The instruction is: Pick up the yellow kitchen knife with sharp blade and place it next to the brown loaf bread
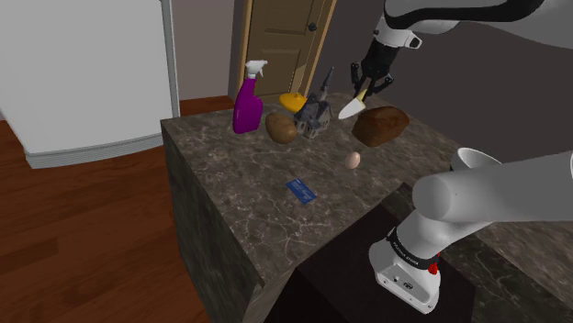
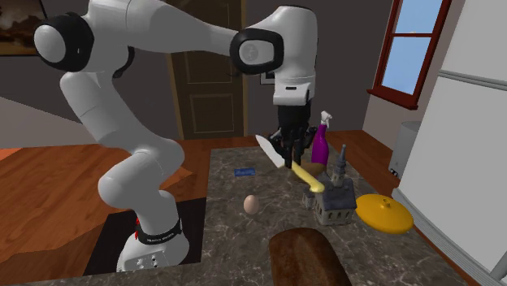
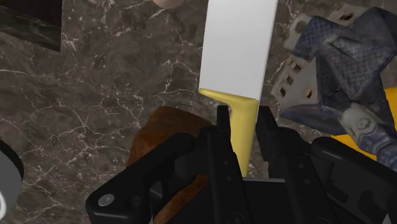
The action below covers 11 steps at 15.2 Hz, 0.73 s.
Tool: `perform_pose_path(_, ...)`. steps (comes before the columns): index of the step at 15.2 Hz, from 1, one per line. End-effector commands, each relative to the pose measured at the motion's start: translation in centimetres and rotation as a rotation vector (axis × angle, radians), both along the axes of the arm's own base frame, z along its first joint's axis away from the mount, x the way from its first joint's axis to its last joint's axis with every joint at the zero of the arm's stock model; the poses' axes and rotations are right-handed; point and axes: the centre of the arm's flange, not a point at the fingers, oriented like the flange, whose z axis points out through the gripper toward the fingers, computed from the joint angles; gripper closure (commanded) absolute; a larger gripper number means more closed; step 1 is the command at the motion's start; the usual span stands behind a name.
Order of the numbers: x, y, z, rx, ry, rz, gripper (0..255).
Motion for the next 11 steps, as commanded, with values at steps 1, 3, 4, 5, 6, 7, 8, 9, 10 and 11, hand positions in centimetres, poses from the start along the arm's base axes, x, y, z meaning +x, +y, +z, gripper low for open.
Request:
perform_pose_path(1,1.4,-2.5,-0.2,0.0,0.0,0.0,255)
perform_pose_path(3,2.6,-4.8,-0.2,0.0,0.0,0.0,255)
perform_pose_path(4,3.2,-6.0,-0.2,0.0,0.0,0.0,255)
perform_pose_path(5,3.8,-7.1,-0.2,0.0,0.0,0.0,255)
perform_pose_path(6,4.4,-8.3,-0.2,0.0,0.0,0.0,255)
perform_pose_path(7,5.0,-9.5,-0.2,0.0,0.0,0.0,255)
perform_pose_path(8,5.6,-10.6,-0.2,0.0,0.0,0.0,255)
perform_pose_path(9,6.3,-11.8,-0.2,0.0,0.0,0.0,255)
perform_pose_path(10,6.9,-13.0,-0.2,0.0,0.0,0.0,255)
perform_pose_path(11,7.5,-14.2,-0.2,0.0,0.0,0.0,255)
